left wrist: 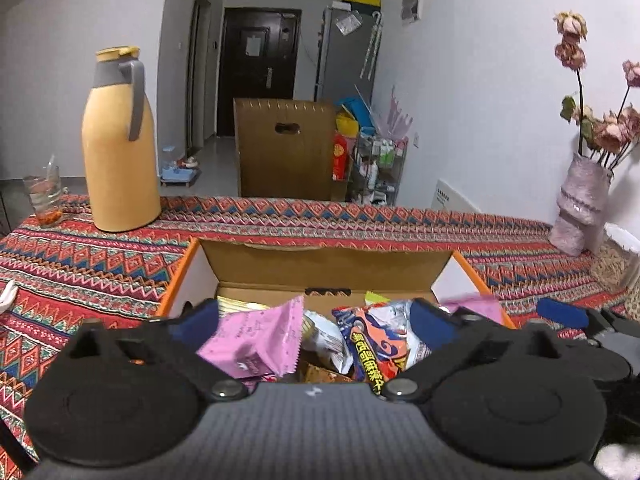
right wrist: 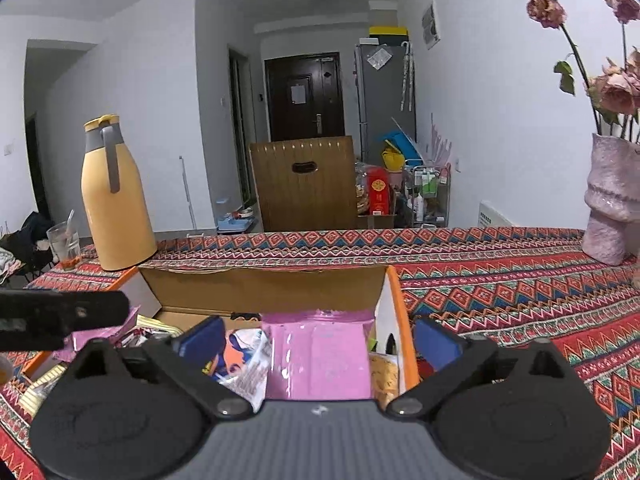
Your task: Organize snacks
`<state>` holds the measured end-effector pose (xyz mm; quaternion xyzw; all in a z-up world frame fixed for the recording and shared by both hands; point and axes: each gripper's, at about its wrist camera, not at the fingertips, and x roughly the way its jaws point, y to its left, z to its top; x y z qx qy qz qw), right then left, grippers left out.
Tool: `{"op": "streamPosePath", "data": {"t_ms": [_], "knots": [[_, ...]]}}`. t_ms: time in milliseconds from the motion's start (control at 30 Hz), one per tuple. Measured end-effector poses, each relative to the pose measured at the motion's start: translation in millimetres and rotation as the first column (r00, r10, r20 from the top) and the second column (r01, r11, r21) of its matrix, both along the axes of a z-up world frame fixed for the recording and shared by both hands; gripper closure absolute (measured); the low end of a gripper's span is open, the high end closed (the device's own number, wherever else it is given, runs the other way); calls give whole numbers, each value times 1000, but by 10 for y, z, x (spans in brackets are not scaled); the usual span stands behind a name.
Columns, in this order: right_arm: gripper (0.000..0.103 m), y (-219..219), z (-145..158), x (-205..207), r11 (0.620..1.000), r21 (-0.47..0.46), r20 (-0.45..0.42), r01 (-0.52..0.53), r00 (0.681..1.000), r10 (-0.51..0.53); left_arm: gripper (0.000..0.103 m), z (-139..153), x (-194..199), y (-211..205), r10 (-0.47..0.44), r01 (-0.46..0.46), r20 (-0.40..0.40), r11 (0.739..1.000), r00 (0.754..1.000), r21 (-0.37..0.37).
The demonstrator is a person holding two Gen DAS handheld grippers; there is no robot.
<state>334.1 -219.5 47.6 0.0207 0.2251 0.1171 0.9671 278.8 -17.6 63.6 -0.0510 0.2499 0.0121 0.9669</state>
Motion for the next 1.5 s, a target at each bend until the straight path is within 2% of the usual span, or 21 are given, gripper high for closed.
{"op": "streamPosePath", "data": {"t_ms": [400,700,833,1033,1200,1500], "knots": [[0,-167,71,-518,1000,23,17,14,1000,-15,0,77,-448,90,-25,25,26,1000,999,16],[0,-279,61,-1160,1000,24,23,-1,1000,0,0,-31,-1022,252,-50,48,40,998,998,45],[0,-288,1,-1406,999,32,6,-14,1000,14,0,-139,-1242,305,-31,30,40,998,999,49],[0,-239,-142,-1662,999,27,-40,-40,998,41,0,-382,-1488,354,-42,43,-8,998,999,52],[0,-220,-261,-1812,998,35,-78,-46,996,49,0,-548,-1643,424,-50,51,-48,998,998,22],[0,-196,-471,-1903,999,28,-153,-38,987,42,0,-743,-1783,435,-75,74,-95,997,993,-8]]}}
